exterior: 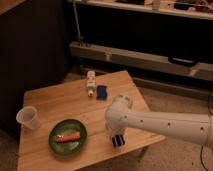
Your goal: Place the eraser on the white sponge
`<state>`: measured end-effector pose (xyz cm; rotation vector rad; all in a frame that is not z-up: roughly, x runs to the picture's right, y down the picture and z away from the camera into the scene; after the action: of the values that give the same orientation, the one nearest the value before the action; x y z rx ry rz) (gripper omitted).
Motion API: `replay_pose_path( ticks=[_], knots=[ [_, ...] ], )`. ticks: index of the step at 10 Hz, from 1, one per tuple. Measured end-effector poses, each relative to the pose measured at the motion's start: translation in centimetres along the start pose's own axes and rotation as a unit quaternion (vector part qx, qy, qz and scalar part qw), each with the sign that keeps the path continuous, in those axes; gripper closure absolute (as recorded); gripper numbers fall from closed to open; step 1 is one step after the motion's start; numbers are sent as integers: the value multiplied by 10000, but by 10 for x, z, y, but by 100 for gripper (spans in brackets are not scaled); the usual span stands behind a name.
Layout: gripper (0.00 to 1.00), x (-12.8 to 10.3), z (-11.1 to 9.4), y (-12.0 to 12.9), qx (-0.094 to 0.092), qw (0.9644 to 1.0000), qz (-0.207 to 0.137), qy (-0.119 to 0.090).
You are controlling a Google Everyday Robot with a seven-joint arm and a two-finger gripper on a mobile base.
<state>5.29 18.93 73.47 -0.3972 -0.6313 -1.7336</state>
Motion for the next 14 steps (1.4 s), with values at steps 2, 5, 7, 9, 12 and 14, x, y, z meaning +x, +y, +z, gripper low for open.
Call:
replay_pose_path(
  ticks=[2, 5, 7, 9, 12, 14],
  knots=[
    [100, 26, -28, 18, 112, 9996, 243, 131],
    [100, 38, -39, 23, 272, 9981, 460, 310],
    [100, 47, -40, 18, 326, 9977, 476, 357],
    [100, 69, -32, 9, 373, 9979, 389, 372],
    [100, 111, -3, -3, 353, 9984, 280, 354],
    [100, 135, 17, -12, 335, 9985, 260, 333]
  ],
)
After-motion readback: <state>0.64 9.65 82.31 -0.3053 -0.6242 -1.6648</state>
